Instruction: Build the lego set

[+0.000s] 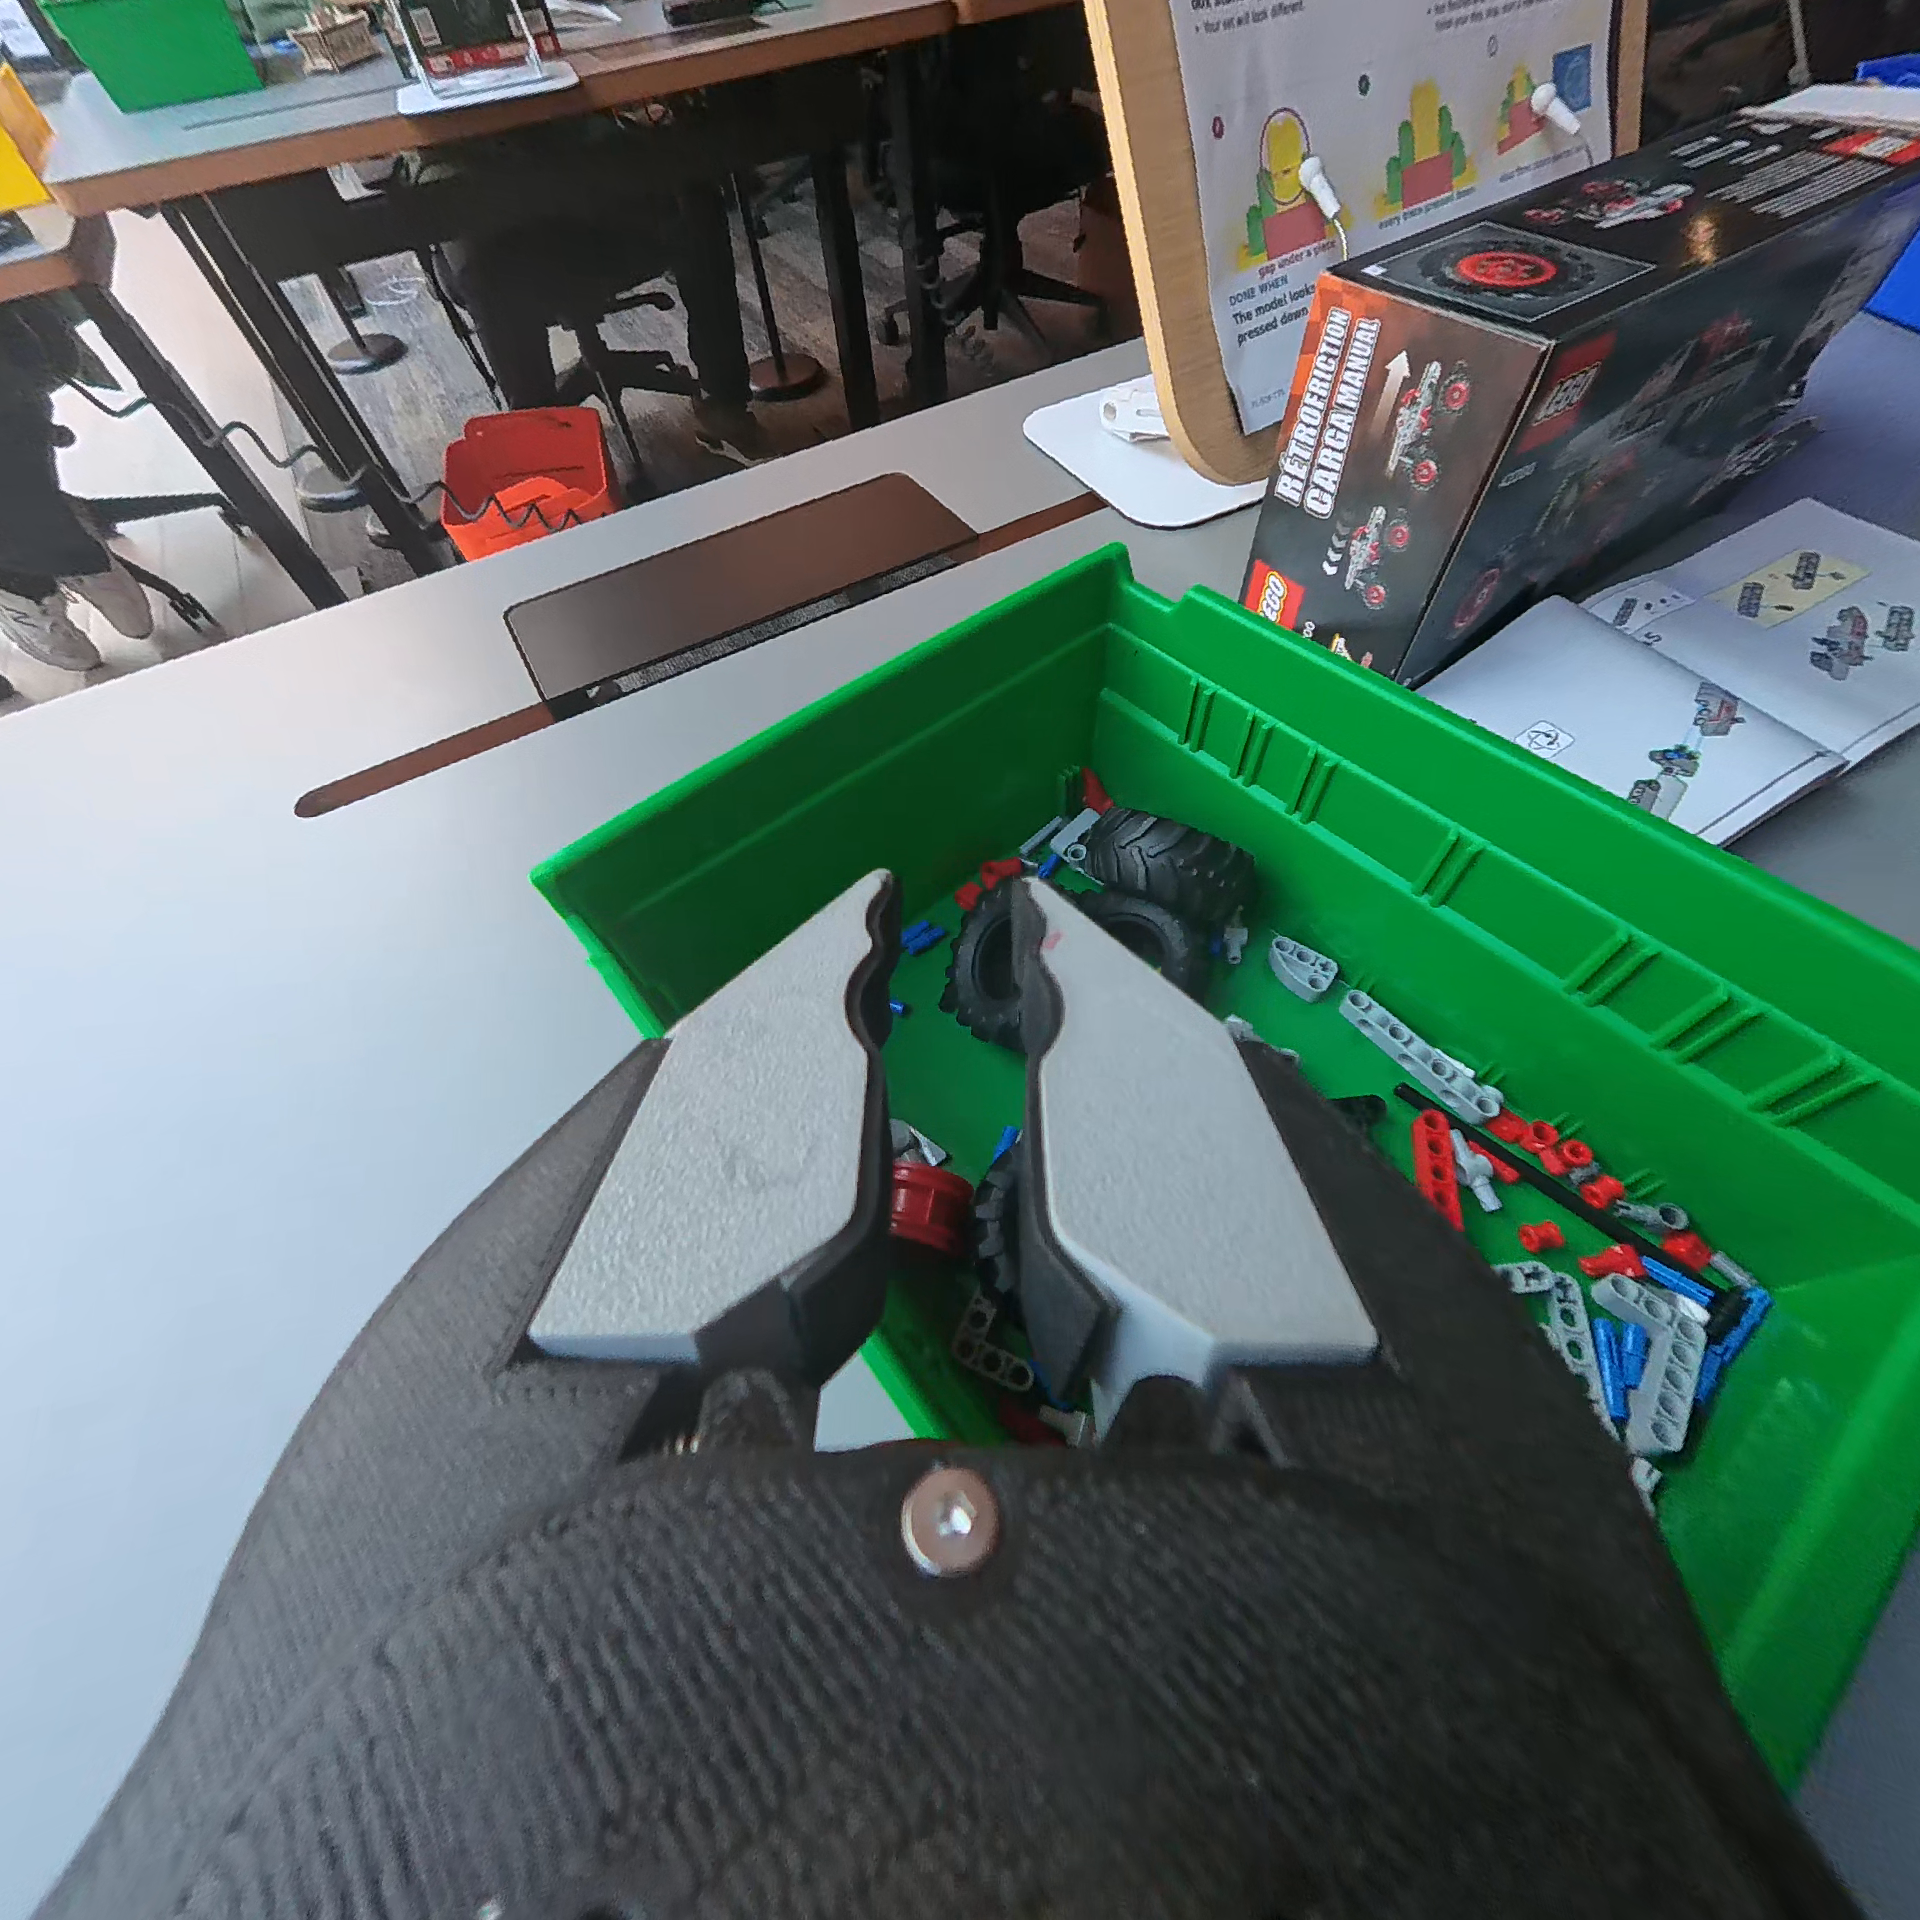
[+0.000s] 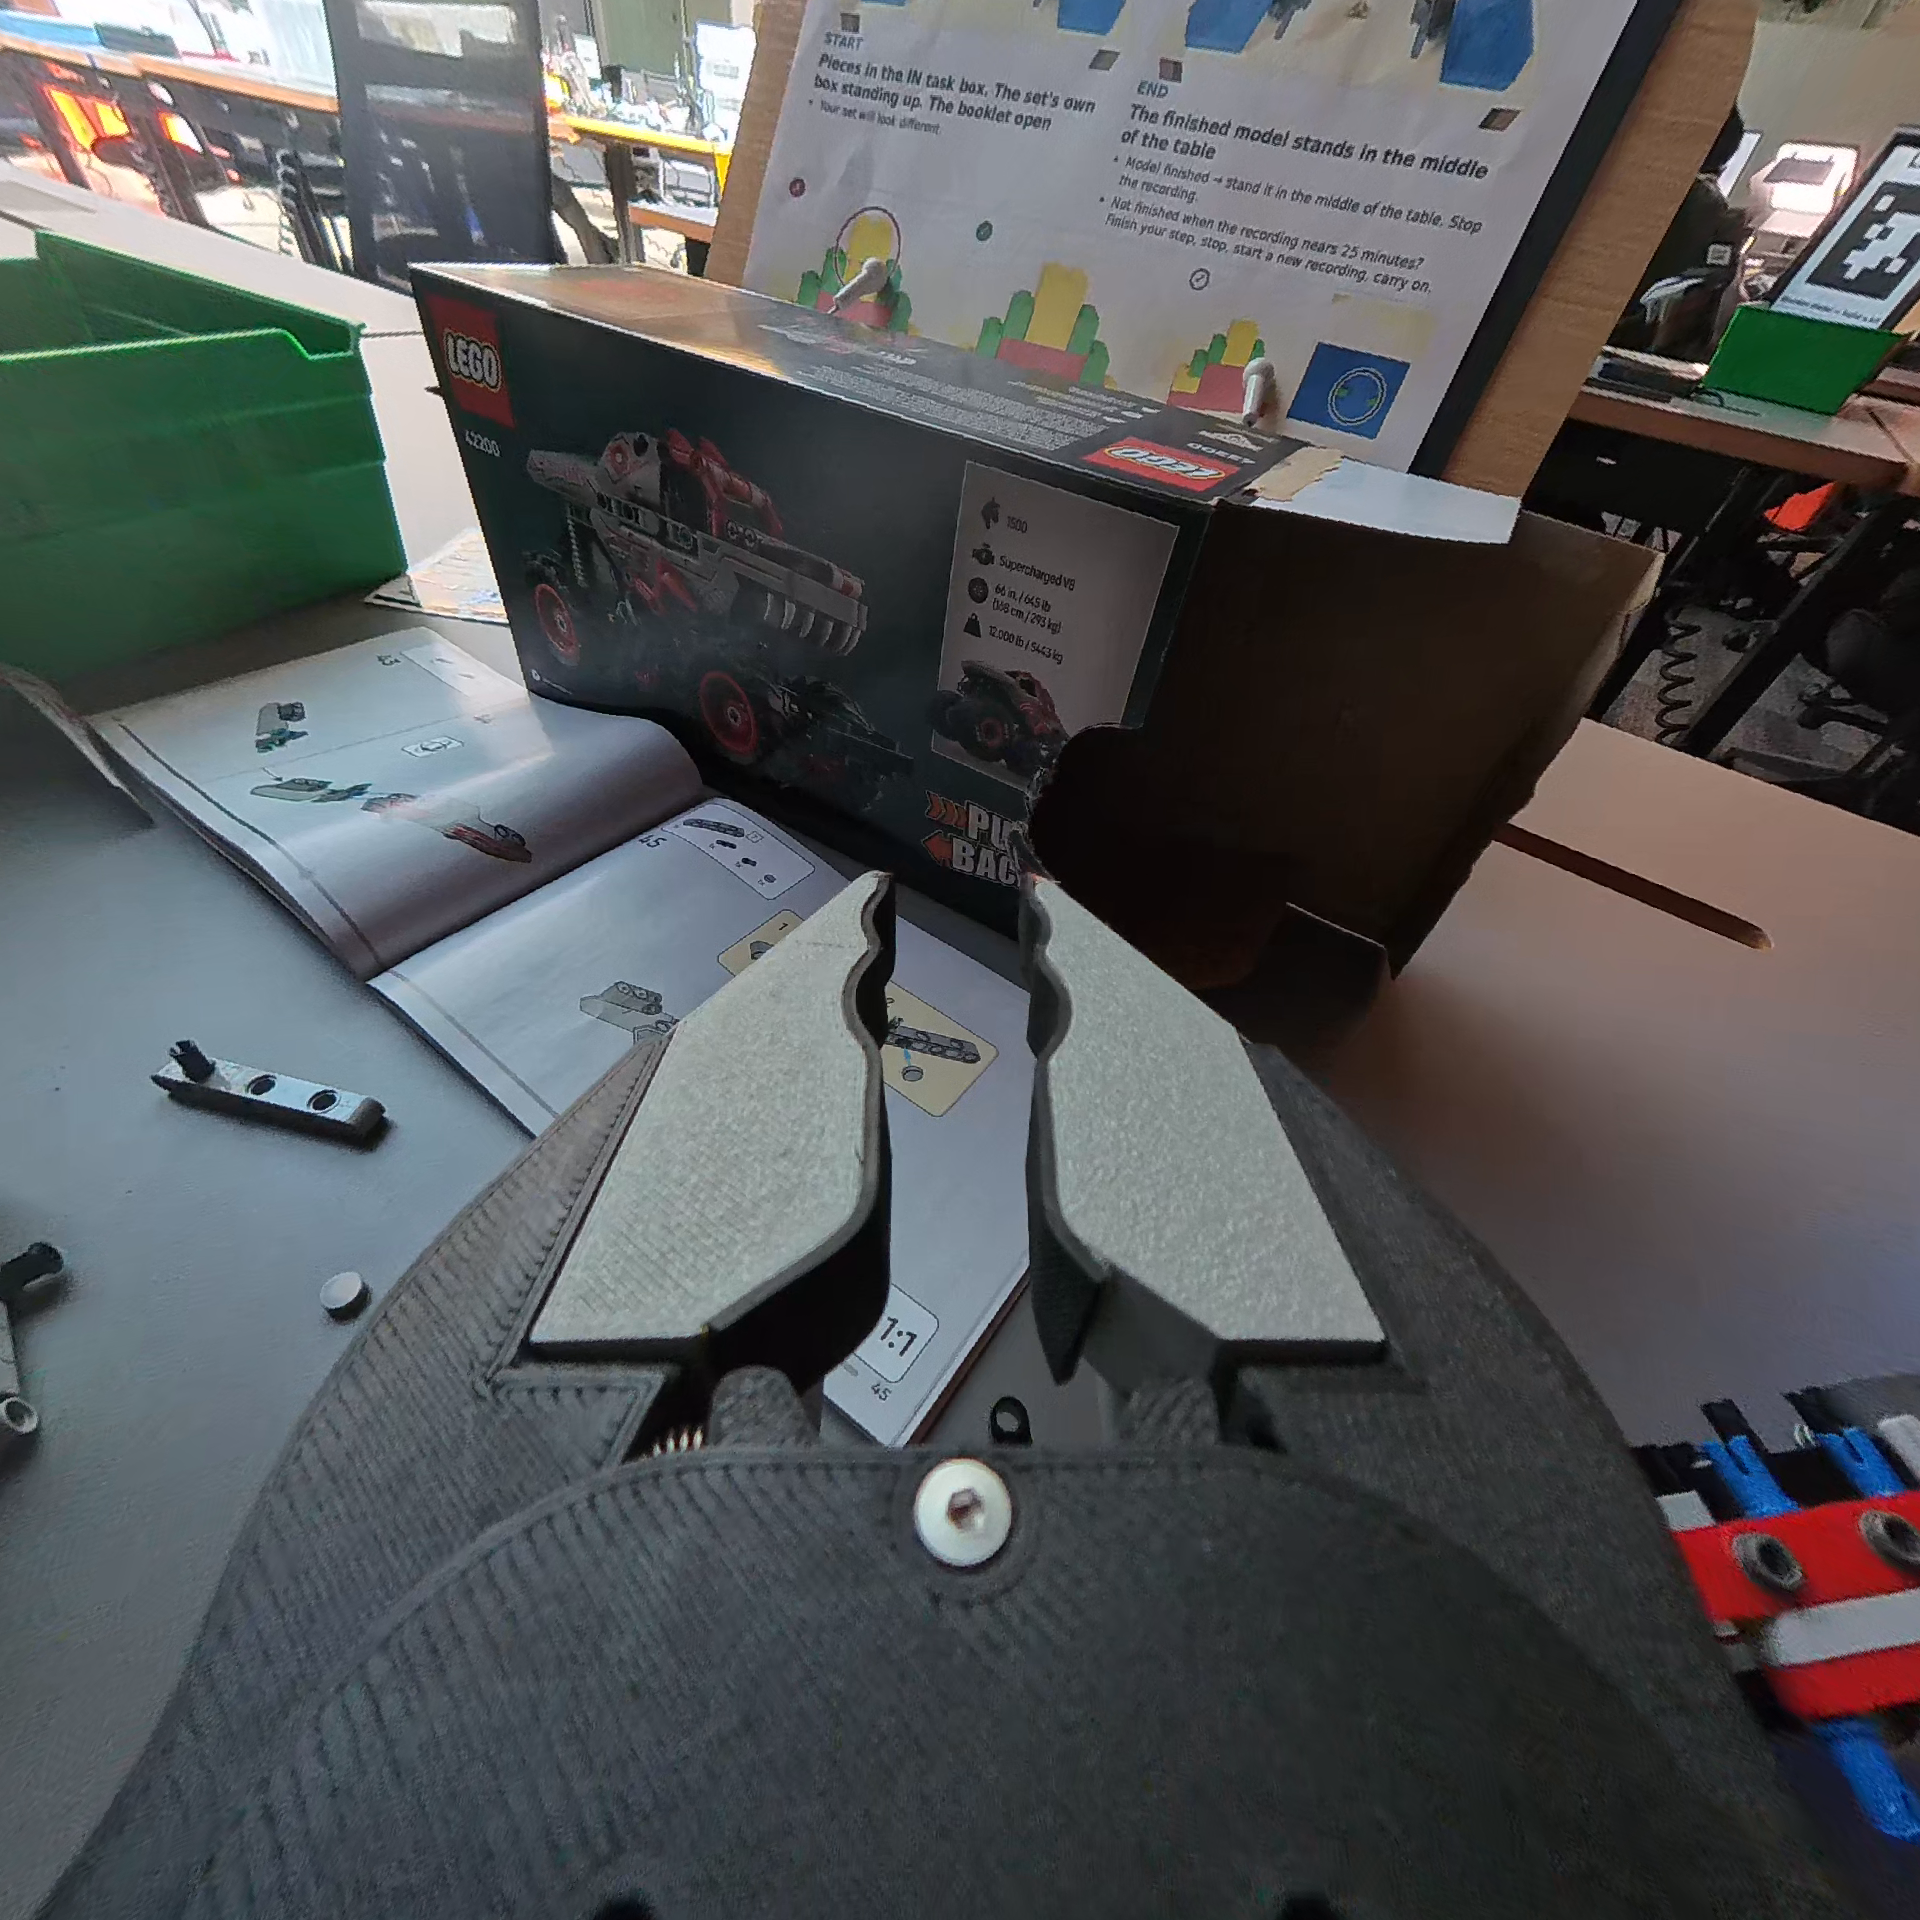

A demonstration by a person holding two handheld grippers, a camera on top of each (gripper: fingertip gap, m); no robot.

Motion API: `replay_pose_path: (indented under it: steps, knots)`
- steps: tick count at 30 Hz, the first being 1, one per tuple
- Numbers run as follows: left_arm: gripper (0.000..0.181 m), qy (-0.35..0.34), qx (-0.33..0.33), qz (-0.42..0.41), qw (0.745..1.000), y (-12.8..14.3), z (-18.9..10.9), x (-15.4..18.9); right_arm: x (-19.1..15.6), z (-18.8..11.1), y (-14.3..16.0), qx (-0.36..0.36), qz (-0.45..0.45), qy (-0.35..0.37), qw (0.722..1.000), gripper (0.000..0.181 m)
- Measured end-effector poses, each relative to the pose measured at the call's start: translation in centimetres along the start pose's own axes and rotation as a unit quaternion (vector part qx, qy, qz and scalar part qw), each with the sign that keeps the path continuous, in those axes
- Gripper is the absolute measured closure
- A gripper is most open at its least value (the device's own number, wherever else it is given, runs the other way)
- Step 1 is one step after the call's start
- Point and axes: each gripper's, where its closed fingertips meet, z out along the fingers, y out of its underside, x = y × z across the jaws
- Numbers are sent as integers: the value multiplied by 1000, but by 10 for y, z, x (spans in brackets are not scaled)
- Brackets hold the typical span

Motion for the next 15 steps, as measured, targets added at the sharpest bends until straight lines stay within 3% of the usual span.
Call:
replay_pose_path:
  steps: [9, 13, 15]
  knots:
    - [156, -60, -74, 33, 995, 29, 10, -16, -6, 4, -2, 1, 3, -12, 1000, 155]
    - [157, -73, -60, 35, 995, 25, 10, -20, -16, 1, -8, -10, -7, -50, 999, 145]
    - [157, -74, -53, 33, 995, 24, 9, -21, -10, -11, -23, 0, -38, -29, 999, 144]
